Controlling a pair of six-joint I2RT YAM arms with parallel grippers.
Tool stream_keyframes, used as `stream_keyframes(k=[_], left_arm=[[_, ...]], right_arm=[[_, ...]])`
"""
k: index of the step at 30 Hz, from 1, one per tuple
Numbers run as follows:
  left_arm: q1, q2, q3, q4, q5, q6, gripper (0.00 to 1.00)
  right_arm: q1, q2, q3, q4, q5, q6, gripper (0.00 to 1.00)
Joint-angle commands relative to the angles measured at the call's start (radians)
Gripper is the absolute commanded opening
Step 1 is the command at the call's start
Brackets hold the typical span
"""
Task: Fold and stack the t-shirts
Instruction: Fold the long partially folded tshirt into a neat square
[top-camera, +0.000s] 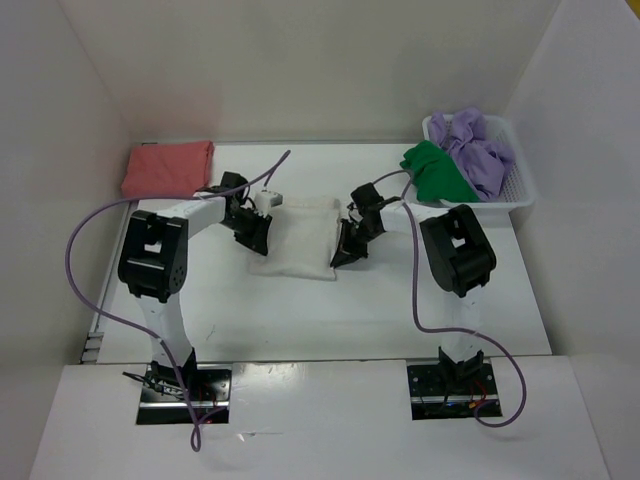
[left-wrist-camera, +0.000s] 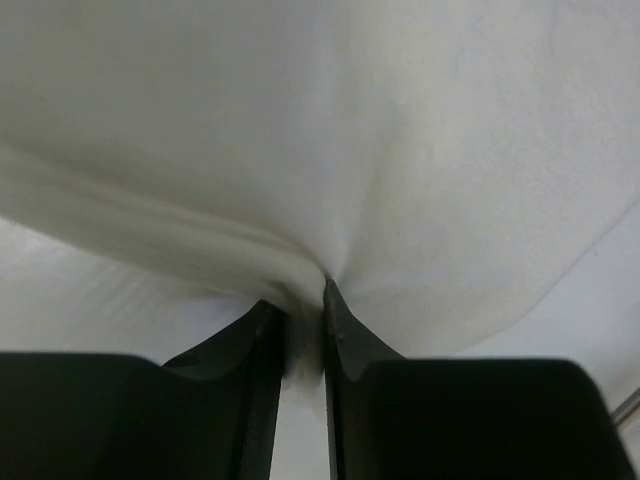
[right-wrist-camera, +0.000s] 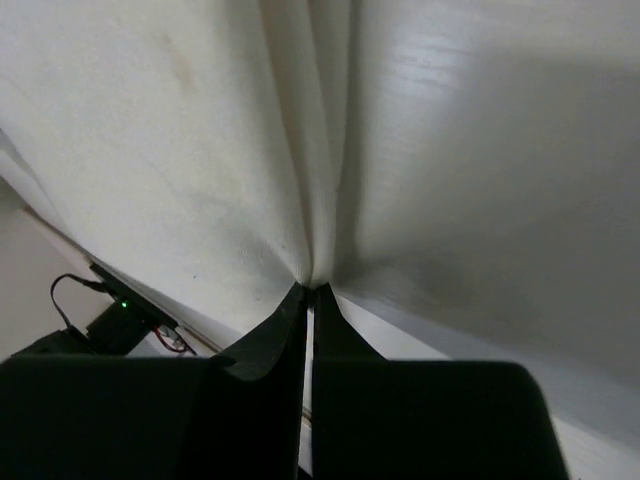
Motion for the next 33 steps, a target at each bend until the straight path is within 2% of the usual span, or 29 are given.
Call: stream_keyframes(k=[1,3,4,5,6,9,10,13,15,17,18,20,23,29,33], left_arm=[[-0.018,-0.059,-0.074,-0.060,0.050,0.032,0.25],[-0.018,-0.098,-0.116,-0.100,0.073,0.050,0.26],[-0.018,-0.113,-0.130,-0.116,0.084,0.080,0.33],[-0.018,-0.128,-0.146,-0.151,0.105,0.100,0.54],[-0.018,-0.162,-0.173,-0.171,0.115,0.124,0.65],[-0.018,-0.240,-0.173,-0.231,0.099,0.202,0.76],[-0.018,-0.257,-0.173,-0.260,0.099,0.247,0.76],[0.007,-0.322,-0.163,-0.281,0.061,0.281,0.79],[0.065,-0.331,-0.146,-0.257,0.061,0.281,0.83],[0.097,-0.331,-0.097,-0.223,0.082,0.252,0.83],[0.097,-0.331,-0.077,-0.179,0.101,0.238,0.85],[0.097,-0.290,-0.008,-0.127,0.122,0.203,0.86],[0.050,-0.218,0.060,-0.021,0.132,0.184,0.86],[0.016,-0.066,0.195,0.059,0.101,0.175,0.87],[0.007,-0.021,0.209,0.083,0.092,0.175,0.87]], right_arm=[[0.002,-0.048,-0.067,0.013,-0.004,-0.042,0.00],[0.002,-0.086,-0.109,-0.002,-0.004,-0.070,0.00],[0.002,-0.099,-0.123,-0.024,-0.004,-0.081,0.00],[0.011,-0.111,-0.136,-0.038,-0.004,-0.108,0.00],[0.011,-0.131,-0.156,-0.057,-0.004,-0.124,0.00],[0.020,-0.159,-0.195,-0.140,-0.004,-0.180,0.12],[0.020,-0.183,-0.195,-0.171,-0.004,-0.190,0.24],[0.020,-0.263,-0.221,-0.211,0.023,-0.199,0.35],[0.020,-0.312,-0.184,-0.232,0.075,-0.199,0.37],[0.011,-0.312,-0.108,-0.254,0.114,-0.199,0.41],[0.002,-0.312,-0.078,-0.254,0.141,-0.213,0.41],[-0.009,-0.281,0.015,-0.254,0.162,-0.225,0.47],[-0.034,-0.208,0.103,-0.205,0.185,-0.234,0.47],[-0.067,-0.064,0.219,-0.130,0.205,-0.234,0.48],[-0.067,0.005,0.265,-0.121,0.205,-0.234,0.48]])
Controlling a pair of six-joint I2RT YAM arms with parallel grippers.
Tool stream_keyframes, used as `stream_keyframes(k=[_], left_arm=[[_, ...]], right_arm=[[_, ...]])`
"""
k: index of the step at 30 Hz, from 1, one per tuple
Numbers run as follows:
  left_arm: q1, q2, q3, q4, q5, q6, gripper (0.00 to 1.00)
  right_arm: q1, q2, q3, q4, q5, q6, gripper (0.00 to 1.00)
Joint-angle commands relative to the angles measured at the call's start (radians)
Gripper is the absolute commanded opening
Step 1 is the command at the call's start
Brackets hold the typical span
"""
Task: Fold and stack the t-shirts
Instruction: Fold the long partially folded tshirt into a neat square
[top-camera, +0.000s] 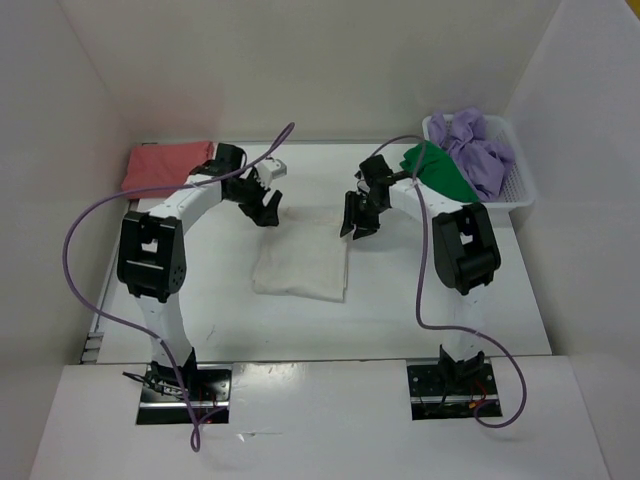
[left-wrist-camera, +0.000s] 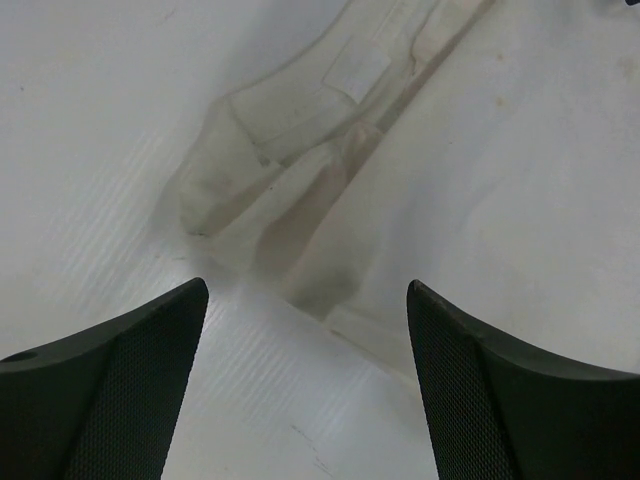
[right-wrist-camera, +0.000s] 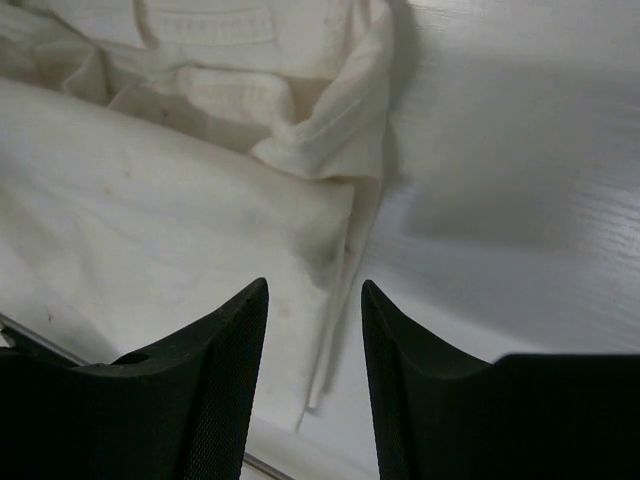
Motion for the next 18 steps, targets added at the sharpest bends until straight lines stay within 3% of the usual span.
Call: stream_keyframes(k=[1,5,9,14,18], left_arm=[[-0.004,0.034,0.031,0.048,0.012,-0.006,0.87],[-0.004,0.083,0.031,0.060,0.012,-0.006,0.87],[-0.004,0.092,0.040,0.051,0.021,-0.006,0.79],[-0.004,0.112,0.040,0.053,0.067,-0.016,0.50],[-0.004,0.112,0.050,0.040,0.085,-0.016,0.38]], right_arm=[[0.002,0.044,0.065,0.032,0.020,-0.019,0.48],[0.002,0.076,0.065,0.054,0.011,-0.019,0.48],[0.002,0.085,0.085,0.072,0.011,-0.028,0.48],[0.002,0.085,0.085,0.072,0.020,-0.038,0.48],[0.002,0.094,0.085,0.072,0.029,-0.038,0.48]])
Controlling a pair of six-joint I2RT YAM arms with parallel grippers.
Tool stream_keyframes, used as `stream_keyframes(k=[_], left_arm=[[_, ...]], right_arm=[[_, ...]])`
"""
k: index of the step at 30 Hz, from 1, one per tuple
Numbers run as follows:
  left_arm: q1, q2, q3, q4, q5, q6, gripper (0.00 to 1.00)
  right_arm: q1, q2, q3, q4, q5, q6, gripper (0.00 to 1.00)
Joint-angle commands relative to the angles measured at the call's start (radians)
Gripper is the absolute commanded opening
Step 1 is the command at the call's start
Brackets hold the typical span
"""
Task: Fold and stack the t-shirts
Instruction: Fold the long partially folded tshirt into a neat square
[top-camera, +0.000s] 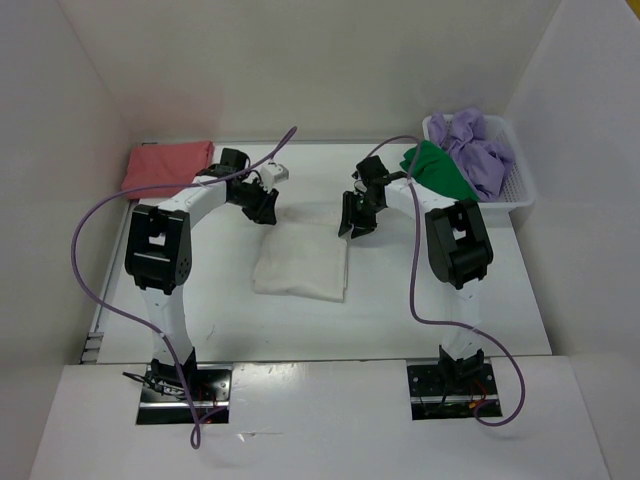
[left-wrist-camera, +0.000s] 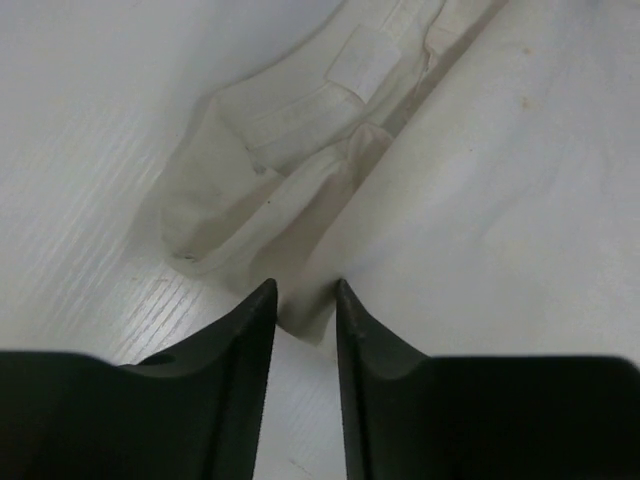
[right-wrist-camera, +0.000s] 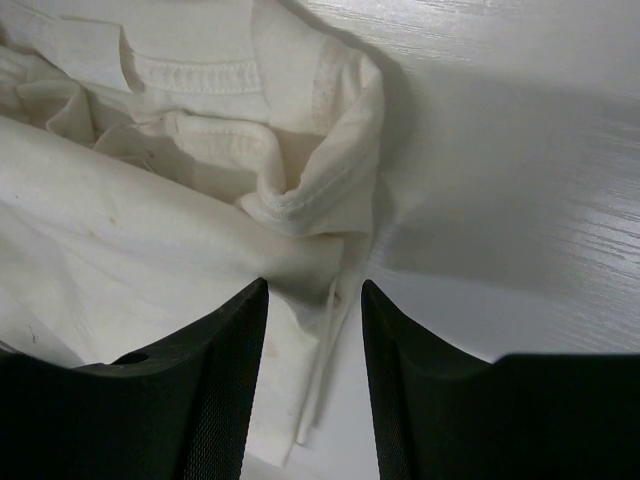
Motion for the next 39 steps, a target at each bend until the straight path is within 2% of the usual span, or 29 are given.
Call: stream_keyframes(k=[1,3,5,10,12,14,17,18,26,30,35,39], left_arm=[[-0.004,0.016,0.039,0.010,0.068,-0.007,0.35],[-0.004,0.016,0.039,0.000,0.077,-0.007,0.28],[-0.013,0.016,0.029,0.000,0.078,-0.007,0.25],[-0.022,0.016,0.029,0.000,0.088,-0.017,0.05],[-0.031,0.016,0.029,0.009,0.088,-0.017,0.00],[-0.031,0.016,0.029,0.010,0.088,-0.017,0.00],[-0.031,0.016,0.020,0.010,0.088,-0.027,0.00],[-0.031,0.004,0.020,0.010,0.088,-0.027,0.00],[-0.031,-0.151,0.031,-0.013,0.114,-0.066,0.00],[-0.031,-0.171,0.126,-0.073,0.133,-0.103,0.00],[-0.021,-0.151,0.163,-0.028,0.104,-0.139,0.00],[-0.021,-0.053,0.184,0.039,0.049,-0.160,0.00]], right_arm=[[0.001,0.007,0.042,0.046,0.019,-0.022,0.48],[0.001,0.007,0.042,0.046,0.019,-0.022,0.43],[0.001,0.007,0.042,0.046,0.019,-0.022,0.39],[0.001,-0.002,0.042,0.055,0.019,-0.022,0.39],[0.001,-0.002,0.042,0.055,0.019,-0.022,0.33],[0.001,0.007,0.042,0.069,0.000,-0.031,0.28],[0.001,0.019,0.032,0.079,-0.009,-0.031,0.13],[0.001,0.019,0.032,0.079,-0.009,-0.031,0.01],[0.023,-0.162,0.033,0.024,0.021,-0.031,0.00],[0.047,-0.240,0.049,0.001,0.031,-0.008,0.00],[0.037,-0.205,0.095,0.001,0.031,0.003,0.00],[0.015,-0.127,0.131,0.015,0.043,0.003,0.00]])
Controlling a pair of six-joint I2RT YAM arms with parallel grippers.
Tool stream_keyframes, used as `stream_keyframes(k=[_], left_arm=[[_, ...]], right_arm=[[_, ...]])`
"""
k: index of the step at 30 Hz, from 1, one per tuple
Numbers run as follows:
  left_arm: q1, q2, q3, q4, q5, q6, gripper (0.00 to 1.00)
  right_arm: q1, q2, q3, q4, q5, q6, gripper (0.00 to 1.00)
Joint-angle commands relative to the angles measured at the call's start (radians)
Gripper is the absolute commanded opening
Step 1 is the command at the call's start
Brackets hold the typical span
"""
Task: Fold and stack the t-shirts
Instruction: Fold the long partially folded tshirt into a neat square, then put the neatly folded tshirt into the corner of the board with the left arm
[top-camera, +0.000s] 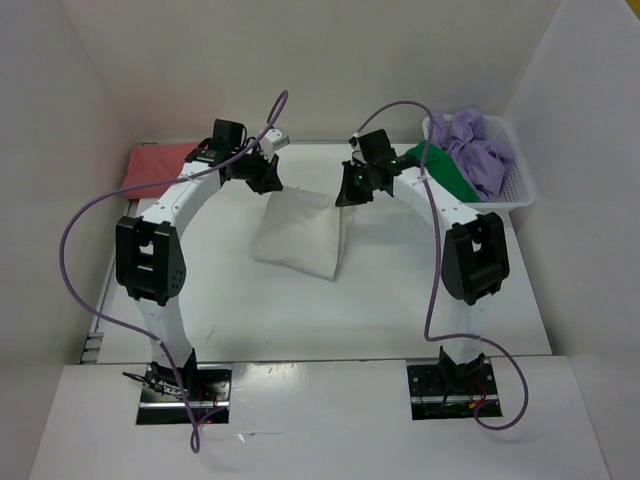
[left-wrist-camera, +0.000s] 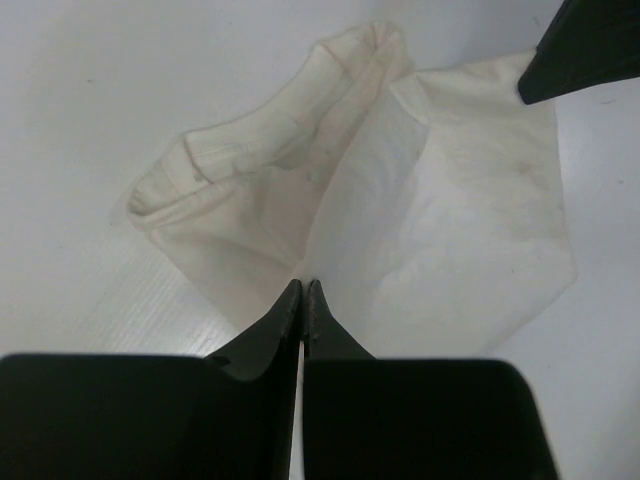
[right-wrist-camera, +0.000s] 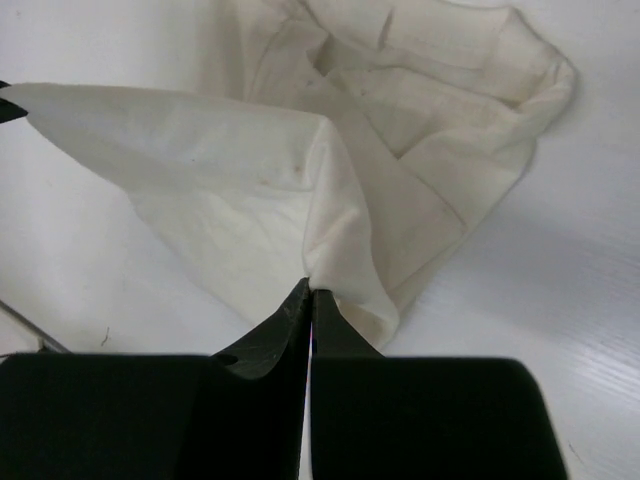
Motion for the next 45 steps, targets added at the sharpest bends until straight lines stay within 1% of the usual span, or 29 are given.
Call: stream_keyframes(k=[1,5,7,10,11,13,14,15,16,17,18,19,20,21,22,23,25,26,28,29,31,33,38,41,45], left_arm=[[0.014,0.086,0.039,0.073,-0.040,-0.039,0.00],[0.014,0.184,0.096,0.159,-0.119,-0.083,0.00],[0.014,0.247,0.165,0.180,-0.161,-0.093,0.00],[0.014,0.333,0.277,0.180,-0.221,-0.128,0.06],[0.014,0.373,0.303,0.180,-0.236,-0.128,0.10],[0.014,0.405,0.369,0.171,-0.262,-0.142,0.15],[0.014,0.427,0.383,0.162,-0.296,-0.154,0.19],[0.014,0.427,0.392,0.162,-0.314,-0.154,0.23],[0.014,0.427,0.392,0.162,-0.339,-0.154,0.30],[0.024,0.427,0.392,0.162,-0.381,-0.154,0.37],[0.024,0.427,0.392,0.162,-0.397,-0.154,0.50],[0.024,0.415,0.392,0.162,-0.397,-0.154,0.58],[0.033,0.414,0.403,0.150,-0.406,-0.154,0.70],[0.033,0.399,0.403,0.141,-0.406,-0.154,0.73],[0.033,0.370,0.392,0.127,-0.397,-0.154,0.77],[0.042,0.350,0.377,0.127,-0.376,-0.154,0.83],[0.042,0.281,0.294,0.118,-0.324,-0.154,0.91],[0.051,0.261,0.262,0.108,-0.246,-0.142,1.00],[0.051,0.220,0.178,0.085,-0.168,-0.129,1.00],[0.051,0.220,0.153,0.063,-0.114,-0.117,1.00],[0.051,0.220,0.118,0.053,-0.088,-0.117,1.00],[0.051,0.267,0.105,0.018,-0.075,-0.129,1.00],[0.051,0.342,0.096,-0.027,-0.054,-0.152,1.00],[0.042,0.370,0.096,-0.036,-0.083,-0.164,1.00],[0.033,0.379,0.087,-0.057,-0.083,-0.174,1.00]], right_arm=[[-0.029,0.087,0.043,0.013,0.026,0.003,0.00],[-0.086,0.173,0.083,0.039,0.044,0.003,0.00],[-0.101,0.227,0.118,0.049,0.055,0.003,0.00],[-0.130,0.284,0.180,0.049,0.052,0.013,0.00],[-0.139,0.322,0.221,0.049,0.052,0.013,0.03],[-0.140,0.351,0.258,0.037,0.079,0.013,0.19],[-0.140,0.362,0.287,0.023,0.116,0.022,0.25],[-0.140,0.371,0.296,0.023,0.128,0.022,0.28],[-0.140,0.381,0.306,0.014,0.128,0.022,0.30],[-0.140,0.381,0.322,0.004,0.128,0.022,0.32],[-0.140,0.381,0.323,-0.006,0.137,0.022,0.32],[-0.140,0.381,0.332,-0.006,0.137,0.022,0.34],[-0.140,0.370,0.332,-0.006,0.137,0.022,0.34],[-0.140,0.359,0.332,-0.006,0.137,0.022,0.36],[-0.140,0.346,0.306,-0.006,0.137,0.022,0.40],[-0.140,0.311,0.294,-0.006,0.137,0.013,0.40],[-0.140,0.267,0.245,-0.006,0.128,0.013,0.43],[-0.140,0.243,0.225,-0.006,0.137,0.013,0.43],[-0.118,0.166,0.154,-0.006,0.137,0.003,0.47],[-0.118,0.142,0.131,-0.006,0.147,0.003,0.47],[-0.107,0.076,0.065,-0.006,0.147,0.003,0.48],[-0.107,0.030,0.021,-0.006,0.156,0.003,0.49],[-0.107,-0.024,-0.012,-0.017,0.165,0.003,0.49],[-0.107,-0.052,-0.012,-0.017,0.165,0.003,0.49],[-0.107,-0.075,-0.012,-0.026,0.165,0.003,0.49]])
